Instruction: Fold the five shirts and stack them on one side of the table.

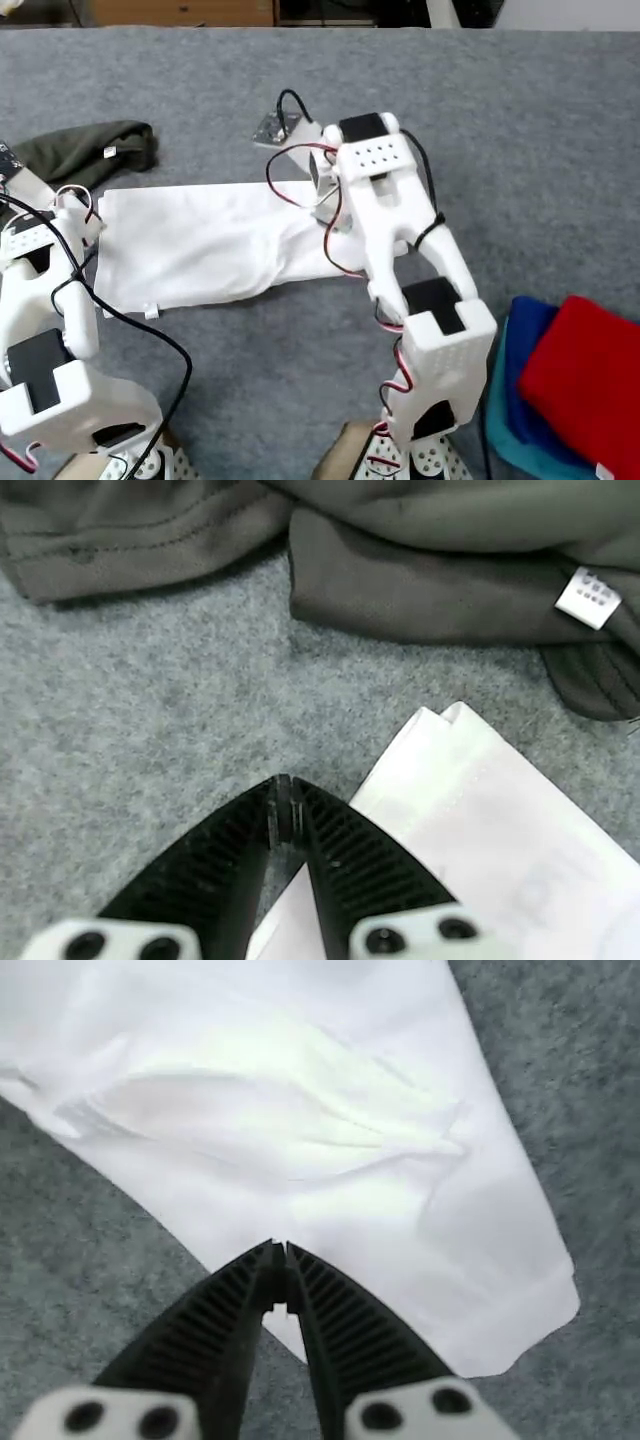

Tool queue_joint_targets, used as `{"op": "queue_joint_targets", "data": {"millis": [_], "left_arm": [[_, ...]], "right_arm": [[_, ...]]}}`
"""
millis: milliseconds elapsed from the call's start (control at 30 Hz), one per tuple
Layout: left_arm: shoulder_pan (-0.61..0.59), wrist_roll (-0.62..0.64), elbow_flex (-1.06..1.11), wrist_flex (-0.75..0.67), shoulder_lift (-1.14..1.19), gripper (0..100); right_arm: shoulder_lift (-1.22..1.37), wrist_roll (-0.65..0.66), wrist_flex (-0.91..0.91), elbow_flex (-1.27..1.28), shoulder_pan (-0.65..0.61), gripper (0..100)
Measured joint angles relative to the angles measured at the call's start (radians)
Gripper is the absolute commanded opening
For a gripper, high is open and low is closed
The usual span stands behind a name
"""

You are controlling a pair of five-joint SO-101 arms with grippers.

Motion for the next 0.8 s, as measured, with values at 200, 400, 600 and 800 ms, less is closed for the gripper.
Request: {"op": "queue_joint_targets", "data": {"millis": [200,400,600,800], "left_arm": [[0.000,0.000,0.000,0.000,0.000,2],[0.000,0.000,0.000,0.000,0.000,2],[0.000,0.000,0.000,0.000,0.000,2],[0.000,0.000,0.000,0.000,0.000,2]], "right_arm": [[0.008,-0.041,-0.155,0.057,-0.012,0.4],[0.201,-0.091,-0.249,-0.066,-0.021,0.4],[0.368,-0.143,-0.221,-0.292,-0.021,0.4],[0.384,-0.146,-0.086,-0.468,-0.051,0.4]]}}
